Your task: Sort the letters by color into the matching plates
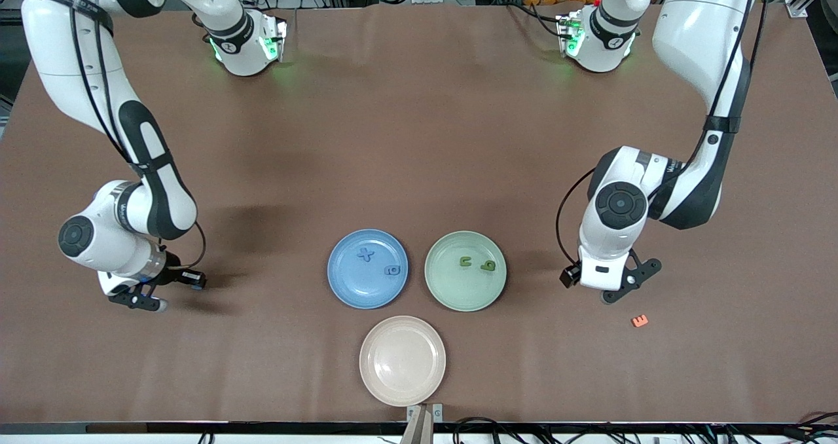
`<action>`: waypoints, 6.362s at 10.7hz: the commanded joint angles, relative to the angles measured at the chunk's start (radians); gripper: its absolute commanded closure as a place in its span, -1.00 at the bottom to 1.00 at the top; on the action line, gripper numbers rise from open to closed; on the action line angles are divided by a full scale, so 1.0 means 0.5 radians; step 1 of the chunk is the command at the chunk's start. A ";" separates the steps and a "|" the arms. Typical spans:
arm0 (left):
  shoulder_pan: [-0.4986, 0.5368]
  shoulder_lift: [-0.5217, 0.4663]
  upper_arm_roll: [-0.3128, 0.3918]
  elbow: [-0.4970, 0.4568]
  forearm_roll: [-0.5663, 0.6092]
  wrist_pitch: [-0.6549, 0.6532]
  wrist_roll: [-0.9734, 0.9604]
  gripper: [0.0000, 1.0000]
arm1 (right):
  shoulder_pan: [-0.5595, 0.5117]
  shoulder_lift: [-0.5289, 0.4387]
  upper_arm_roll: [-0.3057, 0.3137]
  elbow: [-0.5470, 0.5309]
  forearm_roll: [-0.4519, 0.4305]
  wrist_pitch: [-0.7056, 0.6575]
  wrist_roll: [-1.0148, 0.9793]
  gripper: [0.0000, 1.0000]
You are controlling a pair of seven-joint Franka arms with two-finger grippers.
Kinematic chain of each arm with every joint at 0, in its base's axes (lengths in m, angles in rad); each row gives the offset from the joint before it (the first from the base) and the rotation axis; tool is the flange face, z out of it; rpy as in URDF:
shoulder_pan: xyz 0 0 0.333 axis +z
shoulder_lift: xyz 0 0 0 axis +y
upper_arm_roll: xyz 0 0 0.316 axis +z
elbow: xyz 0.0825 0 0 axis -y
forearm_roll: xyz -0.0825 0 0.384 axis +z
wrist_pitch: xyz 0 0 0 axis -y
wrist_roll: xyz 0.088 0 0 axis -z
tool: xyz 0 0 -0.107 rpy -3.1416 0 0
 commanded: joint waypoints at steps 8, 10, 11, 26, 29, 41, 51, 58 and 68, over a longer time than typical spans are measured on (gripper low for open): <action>0.452 -0.351 -0.579 -0.633 -0.239 0.097 0.511 -1.00 | 0.259 -0.038 0.269 0.316 -0.011 -0.216 0.272 0.82; 0.458 -0.424 -0.579 -0.885 -0.174 0.403 0.514 -1.00 | 0.425 -0.029 0.287 0.365 -0.011 -0.207 0.444 0.82; 0.483 -0.428 -0.576 -0.950 -0.119 0.468 0.514 -1.00 | 0.520 -0.020 0.291 0.383 -0.011 -0.207 0.548 0.82; 0.787 -0.277 -0.575 -1.113 -0.005 0.800 1.014 -1.00 | 0.626 -0.103 0.177 0.337 -0.106 -0.418 0.081 -1.00; 0.799 -0.262 -0.575 -1.113 -0.005 0.803 1.051 -1.00 | 0.396 -0.228 0.113 0.212 -0.192 -0.437 -0.260 -1.00; 0.873 -0.176 -0.569 -1.119 0.093 0.856 1.079 -1.00 | -0.452 -0.707 -0.117 -0.635 -0.379 -0.056 -1.104 -1.00; 0.922 -0.136 -0.569 -1.095 0.068 0.856 1.005 1.00 | -0.899 -0.594 -0.154 -0.822 -0.410 0.214 -1.341 -1.00; 0.894 -0.139 -0.569 -1.089 0.065 0.856 0.907 1.00 | -1.148 -0.450 0.020 -0.887 -0.404 0.401 -1.338 -1.00; 0.818 -0.133 -0.735 -0.834 0.059 0.853 0.257 1.00 | -1.265 -0.477 0.091 -0.957 -0.404 0.401 -1.341 -0.93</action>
